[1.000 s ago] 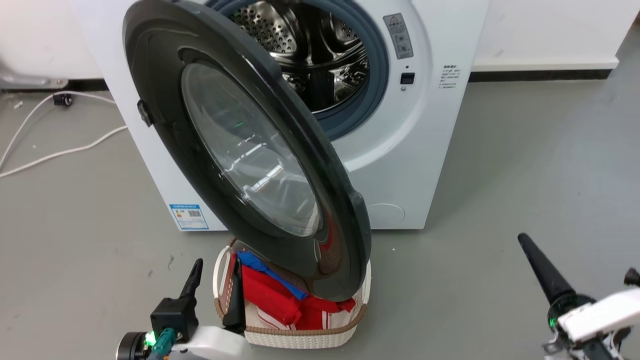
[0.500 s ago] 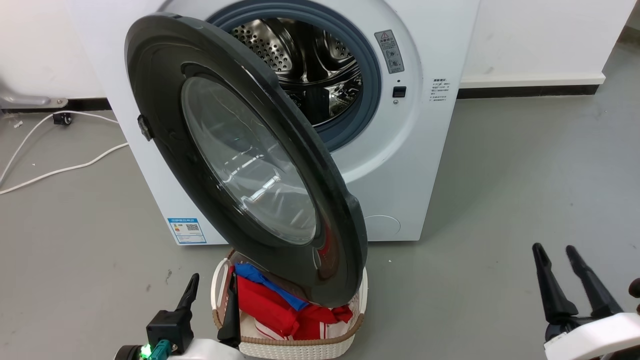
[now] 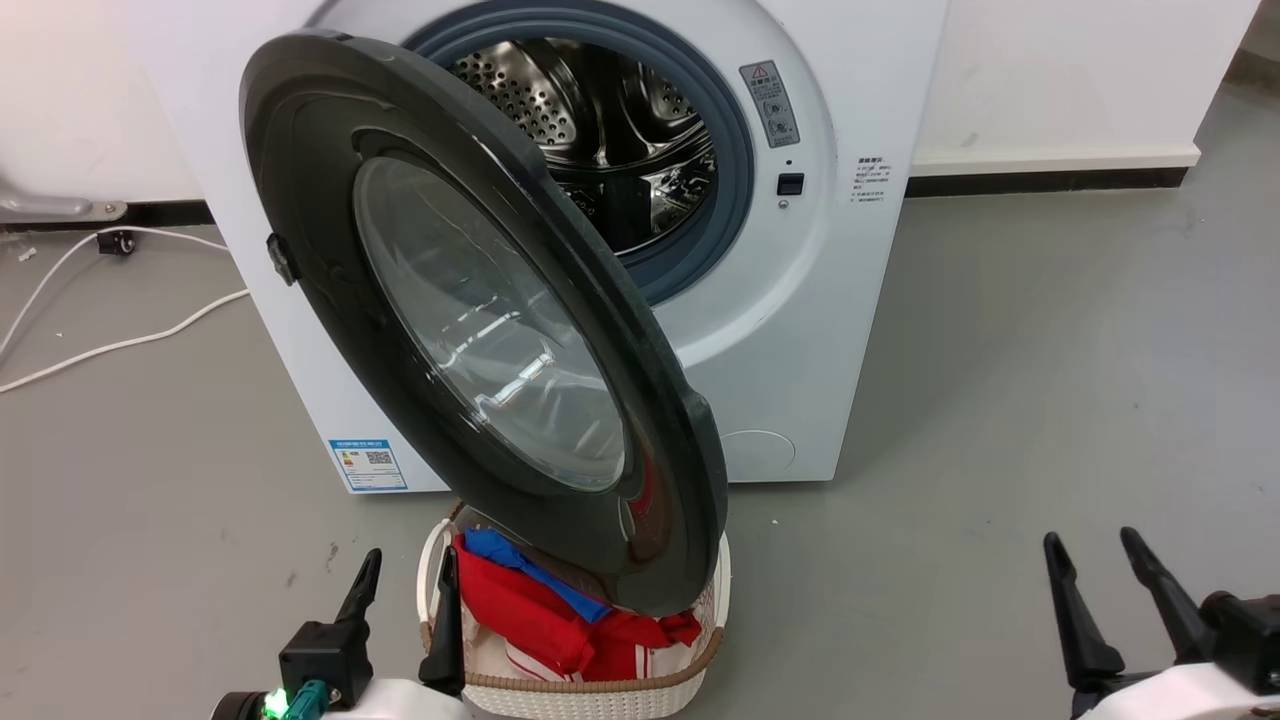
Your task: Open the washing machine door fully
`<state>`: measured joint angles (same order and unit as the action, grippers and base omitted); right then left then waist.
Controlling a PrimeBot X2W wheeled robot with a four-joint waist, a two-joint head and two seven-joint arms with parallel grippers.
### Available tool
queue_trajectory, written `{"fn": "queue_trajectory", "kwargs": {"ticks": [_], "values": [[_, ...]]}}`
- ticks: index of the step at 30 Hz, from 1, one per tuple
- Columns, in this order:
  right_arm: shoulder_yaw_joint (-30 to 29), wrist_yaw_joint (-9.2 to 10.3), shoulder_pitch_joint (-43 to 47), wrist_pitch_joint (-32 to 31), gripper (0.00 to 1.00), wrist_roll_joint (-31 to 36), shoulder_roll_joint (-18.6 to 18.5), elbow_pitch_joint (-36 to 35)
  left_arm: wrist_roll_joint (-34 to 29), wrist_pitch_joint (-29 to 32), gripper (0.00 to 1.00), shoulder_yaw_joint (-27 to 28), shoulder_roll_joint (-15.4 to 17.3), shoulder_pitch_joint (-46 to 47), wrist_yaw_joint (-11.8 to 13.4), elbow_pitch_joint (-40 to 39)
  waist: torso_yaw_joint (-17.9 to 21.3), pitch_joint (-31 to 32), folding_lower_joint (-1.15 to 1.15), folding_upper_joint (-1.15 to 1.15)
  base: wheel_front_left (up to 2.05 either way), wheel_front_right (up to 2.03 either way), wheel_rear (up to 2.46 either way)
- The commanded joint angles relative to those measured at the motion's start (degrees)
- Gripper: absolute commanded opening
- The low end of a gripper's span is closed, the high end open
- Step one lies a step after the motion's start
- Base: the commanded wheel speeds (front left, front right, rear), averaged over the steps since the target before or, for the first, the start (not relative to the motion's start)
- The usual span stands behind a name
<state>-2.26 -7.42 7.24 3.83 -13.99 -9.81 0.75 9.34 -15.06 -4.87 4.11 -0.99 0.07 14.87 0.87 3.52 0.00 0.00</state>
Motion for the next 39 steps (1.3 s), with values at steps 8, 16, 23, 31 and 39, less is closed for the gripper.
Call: {"fn": "queue_trajectory", "kwargs": {"ticks": [8,16,23,31,39], "values": [[0.93,-0.07,-0.58,-0.03,1.00,1.43,0.71,0.74,-0.46,-0.16,1.00,0.13,0.20,0.05,0.11,0.33,0.10,-0.31,0.00,0.00,0.00,0.00,0.00],[1.53,-0.07,-0.73,-0.20,1.00,1.67,0.68,0.87,-0.79,-0.16,1.00,-0.06,0.29,0.54,-0.13,0.45,0.11,-0.61,0.00,0.00,0.00,0.00,0.00],[2.25,-0.07,-1.42,-0.25,1.00,2.07,0.58,0.44,-0.76,-0.16,0.00,-0.27,0.65,1.20,-0.45,0.76,0.34,-1.02,0.00,0.00,0.00,0.00,0.00],[2.75,-0.07,-2.09,-0.17,1.00,2.25,0.66,0.39,-0.59,-0.16,0.00,-0.25,0.62,2.35,-0.41,0.25,0.18,-1.72,0.00,0.00,0.00,0.00,0.00],[3.00,-0.07,-2.74,-0.52,1.00,2.43,0.85,0.31,-0.25,-0.14,0.00,0.16,0.33,6.50,0.75,-3.61,-0.41,-2.36,0.00,0.00,0.00,0.00,0.00]]}}
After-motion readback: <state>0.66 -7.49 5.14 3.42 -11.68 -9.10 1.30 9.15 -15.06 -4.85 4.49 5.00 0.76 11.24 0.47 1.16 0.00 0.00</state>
